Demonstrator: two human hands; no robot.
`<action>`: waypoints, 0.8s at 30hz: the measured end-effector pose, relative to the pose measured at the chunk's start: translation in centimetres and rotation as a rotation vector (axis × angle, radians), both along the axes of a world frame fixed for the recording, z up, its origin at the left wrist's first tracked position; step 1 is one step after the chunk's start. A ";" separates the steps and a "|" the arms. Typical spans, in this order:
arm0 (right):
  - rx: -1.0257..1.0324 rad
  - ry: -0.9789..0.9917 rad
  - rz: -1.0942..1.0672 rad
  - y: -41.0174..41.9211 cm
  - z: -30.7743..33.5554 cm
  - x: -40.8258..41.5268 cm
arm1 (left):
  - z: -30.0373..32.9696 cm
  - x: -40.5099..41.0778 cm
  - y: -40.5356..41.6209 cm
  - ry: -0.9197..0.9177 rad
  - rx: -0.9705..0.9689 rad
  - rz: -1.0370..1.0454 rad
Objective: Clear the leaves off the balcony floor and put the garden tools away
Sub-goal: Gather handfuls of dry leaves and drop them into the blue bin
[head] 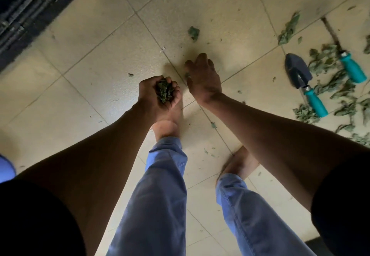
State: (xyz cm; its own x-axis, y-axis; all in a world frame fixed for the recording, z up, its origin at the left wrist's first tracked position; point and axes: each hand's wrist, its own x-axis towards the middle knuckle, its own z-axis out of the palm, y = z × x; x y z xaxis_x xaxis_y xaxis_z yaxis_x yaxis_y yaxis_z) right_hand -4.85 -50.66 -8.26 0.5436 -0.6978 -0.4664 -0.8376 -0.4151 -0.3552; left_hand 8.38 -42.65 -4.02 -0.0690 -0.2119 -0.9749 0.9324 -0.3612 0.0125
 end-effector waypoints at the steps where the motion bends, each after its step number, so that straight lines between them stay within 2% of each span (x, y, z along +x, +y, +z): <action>1: -0.001 0.006 0.023 0.2 -0.1 0.3 | 0.0 0.1 0.1 0.002 -0.003 0.005; 4: 0.021 -0.005 0.062 -0.2 -0.4 1.0 | 0.0 0.6 0.4 0.007 -0.015 -0.002; 6: 0.053 0.000 0.001 -0.7 -0.5 0.9 | 0.1 0.9 0.5 0.011 -0.022 -0.001; 7: 0.079 0.008 -0.097 -1.0 -0.5 0.8 | 0.2 1.0 0.5 0.017 -0.025 -0.004; 9: 0.204 -0.021 -0.431 -1.5 0.0 0.7 | 0.4 1.0 0.6 0.009 -0.019 -0.016; 11: 0.446 -0.159 -0.814 -1.7 1.4 0.9 | 0.4 1.1 0.6 0.011 -0.013 -0.029; 12: 0.556 -0.248 -0.941 -1.7 2.3 1.0 | 0.6 1.2 0.6 0.005 -0.003 -0.025; 13: 0.615 -0.333 -0.976 -1.5 3.5 1.2 | 0.9 1.2 0.4 -0.003 0.004 -0.022; 15: 0.619 -0.479 -0.859 -0.5 6.1 1.9 | 1.2 1.4 0.0 -0.014 0.011 -0.023; 17: 0.503 -0.534 -0.643 1.0 8.5 2.7 | 1.5 1.5 -0.4 -0.049 0.004 -0.047; 21: 0.300 -0.514 -0.320 2.9 10.7 4.0 | 1.7 1.7 -1.3 -0.040 -0.135 -0.066; 24: 0.145 -0.446 -0.204 1.6 10.0 4.1 | 1.7 2.2 -1.3 -0.024 -0.133 0.012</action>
State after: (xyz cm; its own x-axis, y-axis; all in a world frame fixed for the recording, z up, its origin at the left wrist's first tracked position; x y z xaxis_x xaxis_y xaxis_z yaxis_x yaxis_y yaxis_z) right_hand -0.73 -49.08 1.71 0.5714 -0.7555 -0.3204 -0.6504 -0.1788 -0.7382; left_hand 10.55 -43.96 -2.36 -0.0430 -0.3399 -0.9395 0.9356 -0.3436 0.0816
